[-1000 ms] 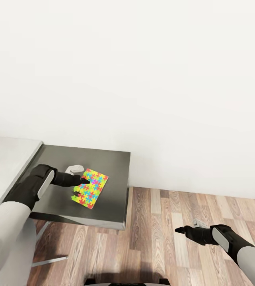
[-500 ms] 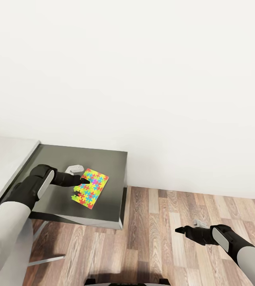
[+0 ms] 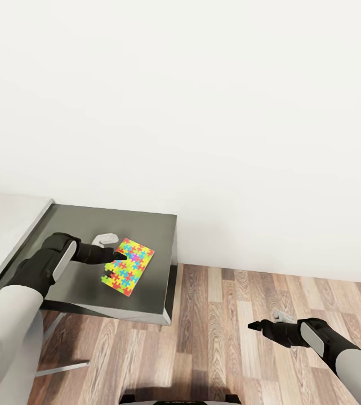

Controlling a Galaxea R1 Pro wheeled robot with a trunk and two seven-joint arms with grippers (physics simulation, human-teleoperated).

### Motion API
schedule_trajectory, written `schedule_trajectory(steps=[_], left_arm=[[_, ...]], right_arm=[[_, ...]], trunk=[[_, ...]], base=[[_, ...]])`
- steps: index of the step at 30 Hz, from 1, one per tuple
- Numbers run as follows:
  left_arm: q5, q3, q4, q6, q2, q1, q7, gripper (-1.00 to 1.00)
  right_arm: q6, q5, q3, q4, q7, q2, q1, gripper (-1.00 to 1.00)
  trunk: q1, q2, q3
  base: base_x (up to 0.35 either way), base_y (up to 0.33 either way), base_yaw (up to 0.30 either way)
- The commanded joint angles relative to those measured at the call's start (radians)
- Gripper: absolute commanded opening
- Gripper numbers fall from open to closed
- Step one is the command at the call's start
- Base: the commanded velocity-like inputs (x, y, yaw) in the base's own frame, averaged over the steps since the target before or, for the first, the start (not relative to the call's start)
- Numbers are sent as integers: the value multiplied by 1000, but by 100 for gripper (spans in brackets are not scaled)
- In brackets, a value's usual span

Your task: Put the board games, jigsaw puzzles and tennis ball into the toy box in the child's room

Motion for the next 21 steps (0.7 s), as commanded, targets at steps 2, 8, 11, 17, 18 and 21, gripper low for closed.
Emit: schedule_trajectory(steps=[2,8,11,17,18,21], left_arm=[[9,-4,0,6,1,-1,4,100],[9,-4,0,7,1,-1,4,100],[10,-3,0,7,1,-1,3,100],[10,-2,0,5,2,-1,3,100],[10,-2,0,5,2,-1,3,100],[10,-2,0,5,2,-1,2,100]], right_arm=[[4,-3,3,-1,2,-1,-1,100],[4,-3,3,-1,2,-1,-1,100],[2,-3,3,-1,2,-1,-1,100],[0,-3,4,-1,1,2,-1,100],[0,-3,4,-1,1,5,-1,100],[0,-2,3,-1,0,13,-1,100]], trunk=[[1,-2,-1],[1,-2,-1],[1,-2,-1],[1,-2,-1],[1,-2,-1],[1,-2,-1]], base=[[-13,-20,0],[-54,-119,0],[-8,-22,0],[-1,-4,0],[0,0,0],[0,0,0]])
